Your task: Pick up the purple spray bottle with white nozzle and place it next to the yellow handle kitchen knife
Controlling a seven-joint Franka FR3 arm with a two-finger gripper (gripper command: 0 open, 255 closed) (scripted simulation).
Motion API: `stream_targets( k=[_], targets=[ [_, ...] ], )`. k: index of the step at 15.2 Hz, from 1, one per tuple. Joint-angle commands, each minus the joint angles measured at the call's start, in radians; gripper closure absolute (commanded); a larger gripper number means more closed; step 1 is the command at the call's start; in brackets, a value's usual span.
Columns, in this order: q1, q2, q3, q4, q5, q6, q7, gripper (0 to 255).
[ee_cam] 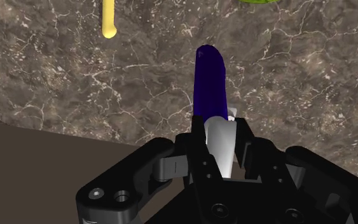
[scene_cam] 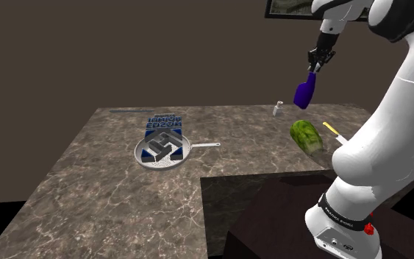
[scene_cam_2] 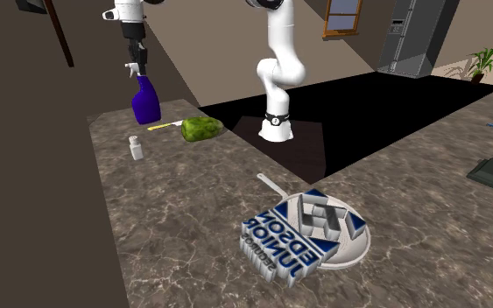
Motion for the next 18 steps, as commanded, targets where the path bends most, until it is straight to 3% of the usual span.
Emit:
stream_targets(
  k=[1,9,16,18],
  targets=[
    [-0.031,0.026,-0.022,0.027,0.017,-0.005,-0.057,255],
    [-0.181,0.184,-0.086,0.212,0.113,-0.064,-0.267,255],
    [-0.368,0.384,-0.101,0.482,0.222,-0.166,-0.425,255],
    [-0.381,0.397,-0.100,0.488,0.229,-0.160,-0.435,255]
  ],
)
